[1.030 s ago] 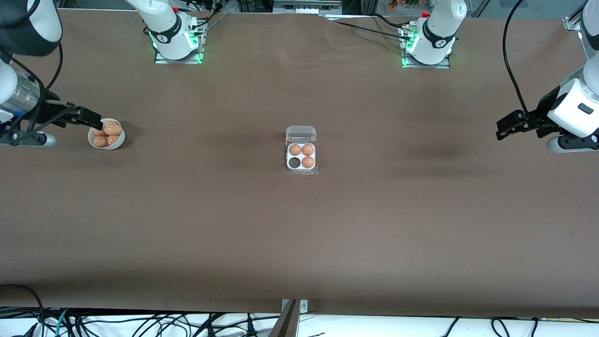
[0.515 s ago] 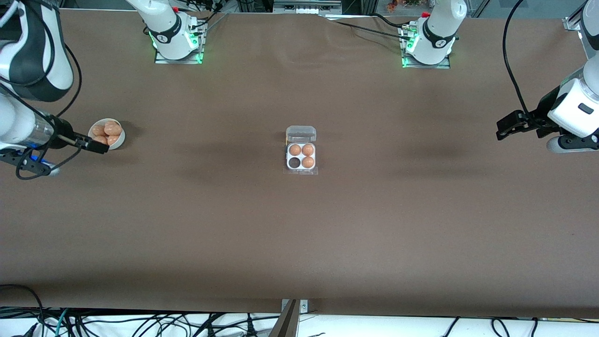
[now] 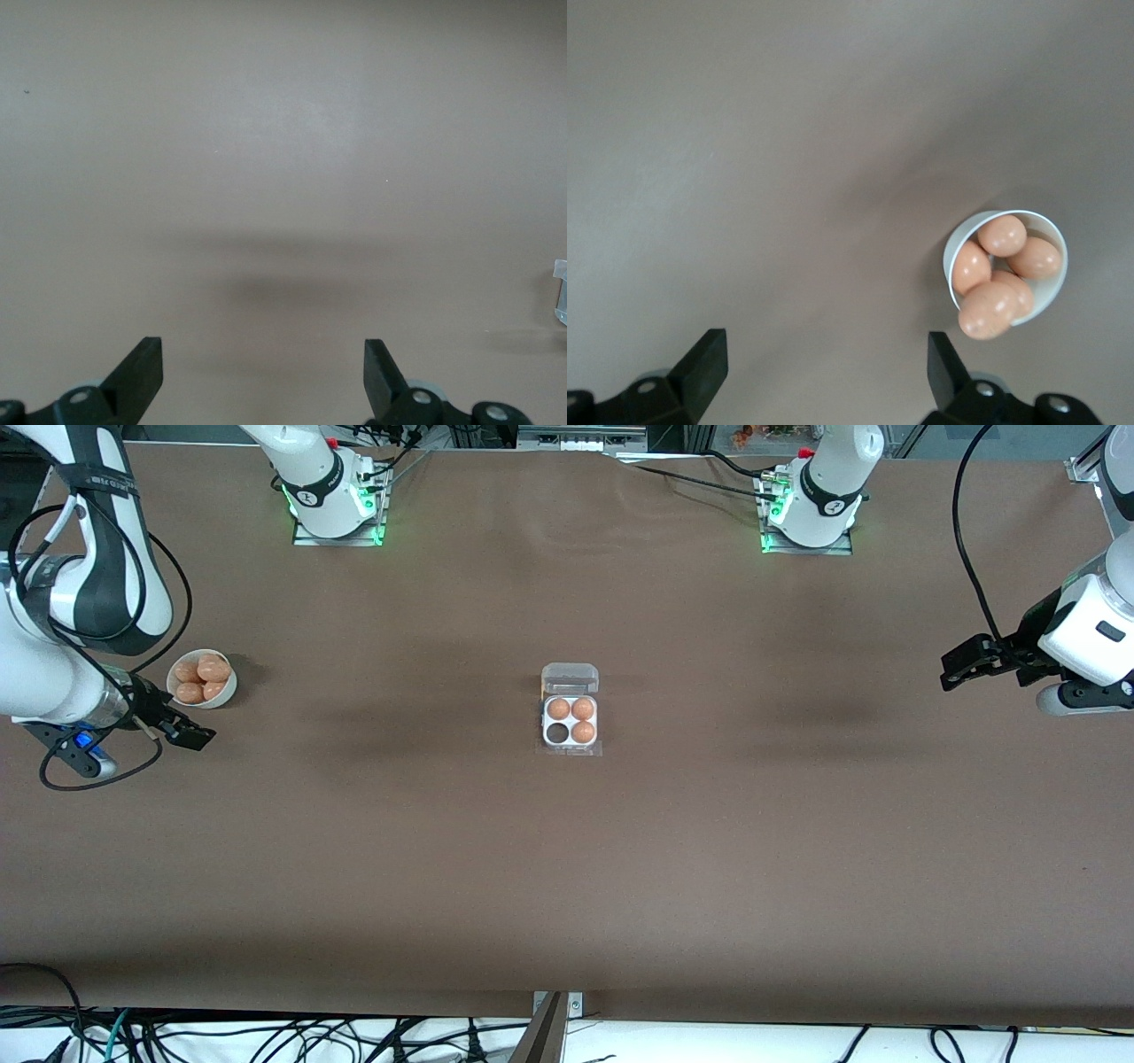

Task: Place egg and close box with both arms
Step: 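Move the right gripper over the white bowl of eggs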

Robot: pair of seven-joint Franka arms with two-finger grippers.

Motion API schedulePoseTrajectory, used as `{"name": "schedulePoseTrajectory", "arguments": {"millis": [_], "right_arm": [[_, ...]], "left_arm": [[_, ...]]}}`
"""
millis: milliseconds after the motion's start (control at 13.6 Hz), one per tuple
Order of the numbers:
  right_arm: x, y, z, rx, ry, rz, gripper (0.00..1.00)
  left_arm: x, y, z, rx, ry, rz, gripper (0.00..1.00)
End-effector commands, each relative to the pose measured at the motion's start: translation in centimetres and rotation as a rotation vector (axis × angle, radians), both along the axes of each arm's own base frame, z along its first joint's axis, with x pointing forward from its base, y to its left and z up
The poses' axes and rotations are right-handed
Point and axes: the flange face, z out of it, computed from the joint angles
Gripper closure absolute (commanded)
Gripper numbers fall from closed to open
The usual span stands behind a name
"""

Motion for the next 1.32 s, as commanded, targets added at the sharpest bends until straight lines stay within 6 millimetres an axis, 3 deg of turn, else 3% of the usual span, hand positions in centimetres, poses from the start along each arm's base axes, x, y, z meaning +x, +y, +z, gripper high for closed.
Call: {"name": "schedulePoseTrajectory", "arguments": {"millis": [0, 294, 515, 736, 1251], "right_arm": [[-6.1, -1.7, -2.1, -0.017, -0.106, -0.06, 0.0], [-9.1, -4.1, -5.7, -0.017, -0.127, -0.144, 0.0], [-10.5, -5.8, -6.8, -0.017, -0.112, -0.196, 0.0], [-12.5, -6.6, -8.5, -0.014, -0.098, -0.229, 0.0], [-14.3, -6.7, -10.0, -0.012, -0.019, -0.301, 0.0]], "left_arm": [[0.1, 0.3, 0.3, 0.009, 0.003, 0.003, 0.0], [0.1, 0.3, 0.4, 0.009, 0.002, 0.003, 0.0], [0.1, 0.3, 0.4, 0.009, 0.002, 0.003, 0.0], [0.1, 0.3, 0.3, 0.009, 0.003, 0.003, 0.0], [0.1, 0.3, 0.3, 0.009, 0.003, 0.003, 0.0]]}}
